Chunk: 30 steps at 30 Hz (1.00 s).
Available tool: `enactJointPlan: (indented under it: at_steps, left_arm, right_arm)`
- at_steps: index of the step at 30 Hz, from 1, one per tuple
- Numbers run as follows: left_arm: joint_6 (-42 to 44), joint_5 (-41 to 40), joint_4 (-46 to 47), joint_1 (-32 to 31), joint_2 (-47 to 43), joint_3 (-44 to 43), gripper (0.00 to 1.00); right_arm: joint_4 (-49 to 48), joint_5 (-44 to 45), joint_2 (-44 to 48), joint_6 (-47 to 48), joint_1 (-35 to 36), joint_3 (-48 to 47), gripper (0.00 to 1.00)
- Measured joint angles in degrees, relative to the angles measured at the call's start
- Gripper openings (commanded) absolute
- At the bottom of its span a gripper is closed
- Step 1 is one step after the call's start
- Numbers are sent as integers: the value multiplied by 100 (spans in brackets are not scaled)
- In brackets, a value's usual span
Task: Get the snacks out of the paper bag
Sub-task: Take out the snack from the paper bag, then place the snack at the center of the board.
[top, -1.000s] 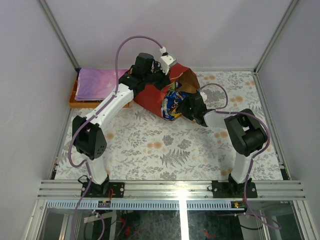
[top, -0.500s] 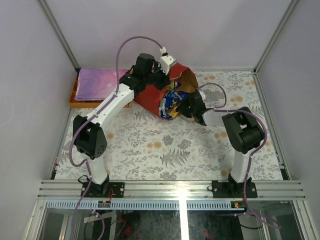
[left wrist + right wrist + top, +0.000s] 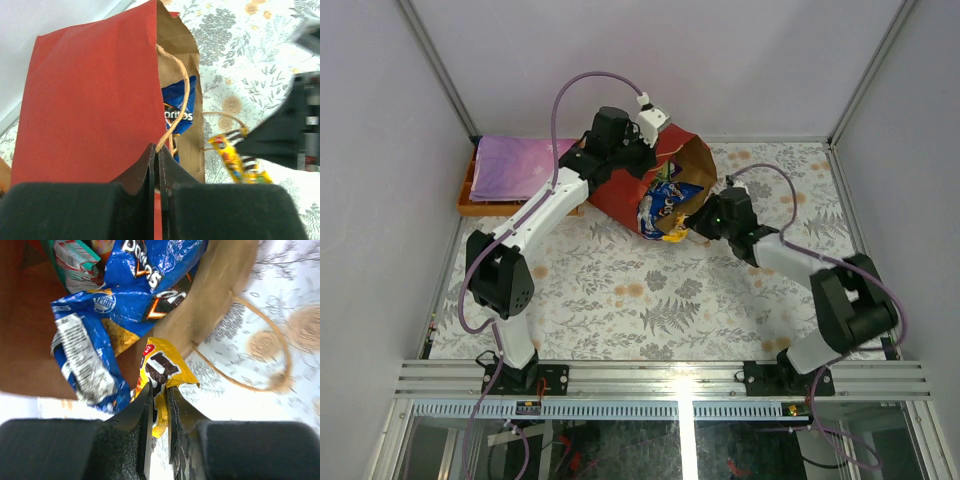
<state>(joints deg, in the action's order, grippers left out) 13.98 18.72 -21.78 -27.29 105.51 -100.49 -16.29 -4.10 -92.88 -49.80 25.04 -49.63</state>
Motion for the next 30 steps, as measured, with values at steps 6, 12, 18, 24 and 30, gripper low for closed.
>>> enactJointPlan:
  at_steps: [6, 12, 18, 24, 30]
  left_arm:
    - [-109, -256, 37, 0, 0, 0, 0]
    - [-278, -286, 190, -4, 2, 0, 0]
    - [-275, -450, 212, -7, 2, 4, 0]
    - [-216, -612, 221, -7, 2, 149, 0]
    - [-210, -612, 262, -7, 0, 227, 0]
  right_arm:
    - [452, -289, 1576, 481, -1064, 922, 3]
    - [601, -409, 1480, 612, -2962, 1244, 24]
    - [444, -577, 839, 599, -3136, 1241, 85]
    - [538, -251, 1150, 863, -3246, 1187, 44]
    - [470, -269, 1628, 1373, -3235, 964, 0]
